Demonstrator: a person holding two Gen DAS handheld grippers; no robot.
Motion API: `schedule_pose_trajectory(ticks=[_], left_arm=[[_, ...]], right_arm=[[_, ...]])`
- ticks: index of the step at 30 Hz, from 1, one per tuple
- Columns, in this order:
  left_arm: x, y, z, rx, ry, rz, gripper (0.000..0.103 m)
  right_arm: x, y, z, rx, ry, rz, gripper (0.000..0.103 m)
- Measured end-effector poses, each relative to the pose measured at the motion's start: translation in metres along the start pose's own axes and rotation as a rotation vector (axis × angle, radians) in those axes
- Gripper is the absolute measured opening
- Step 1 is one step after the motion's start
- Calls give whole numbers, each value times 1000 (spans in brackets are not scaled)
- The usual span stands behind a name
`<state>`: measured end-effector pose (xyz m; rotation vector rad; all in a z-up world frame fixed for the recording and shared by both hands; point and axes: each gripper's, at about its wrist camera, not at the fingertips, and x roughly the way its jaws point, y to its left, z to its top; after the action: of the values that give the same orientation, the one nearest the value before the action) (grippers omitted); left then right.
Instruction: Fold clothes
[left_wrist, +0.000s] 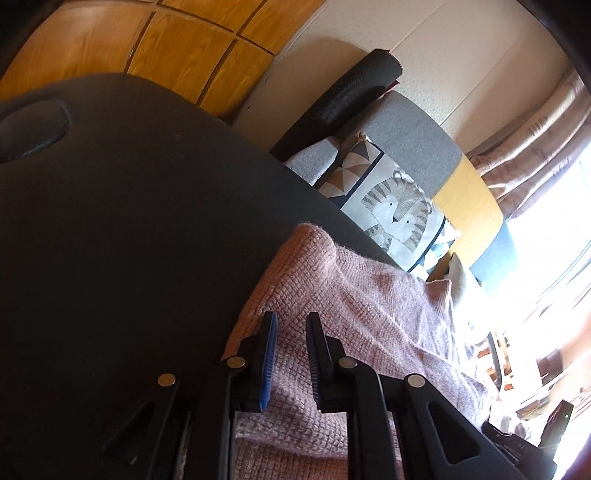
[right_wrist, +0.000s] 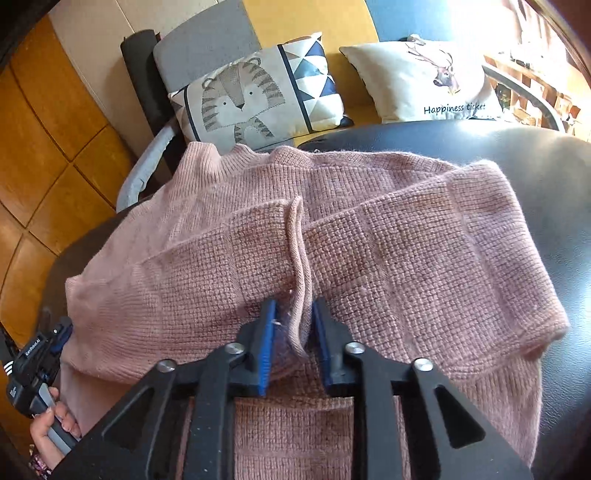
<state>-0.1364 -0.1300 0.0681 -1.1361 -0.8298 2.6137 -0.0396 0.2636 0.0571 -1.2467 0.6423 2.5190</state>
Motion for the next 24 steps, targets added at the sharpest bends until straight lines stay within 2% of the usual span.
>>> schedule_pose_trajectory(ticks=[2,4,6,7,9,11,12,13,15,17,24], left_arm=[[-4,-6,0,16,-5,-3,20],[-15,-19,-3,71,-45,11,20],[-23,-34,-7,134,-90,-11,22],[-20,-41,-7,155,-75,-18,23],[-13,-50,-9,186,-38,-11,23],[-2,-50,-12,191,5,27,23],[2,-44,-12,164,26,39,23],[6,-37,-12,136,46,50,21],[4,-22,-10,64,39,-2,19],[5,-15,-14,49,30,-27,19],[9,-9,-25,66,27,-25,19]], right_arm=[[-10,1,0,-12,-46,-39,30],[-20,1,0,-8,-109,-62,31],[-28,4,2,-16,-161,3,31],[-28,7,3,-35,-161,42,31],[-15,24,7,-113,-130,58,31],[1,40,8,-196,-73,33,31],[9,45,8,-221,-47,-6,31],[14,44,8,-223,-37,-43,31],[22,42,8,-225,-18,-114,31],[23,32,8,-194,-27,-111,33],[21,27,11,-186,-13,-114,33]])
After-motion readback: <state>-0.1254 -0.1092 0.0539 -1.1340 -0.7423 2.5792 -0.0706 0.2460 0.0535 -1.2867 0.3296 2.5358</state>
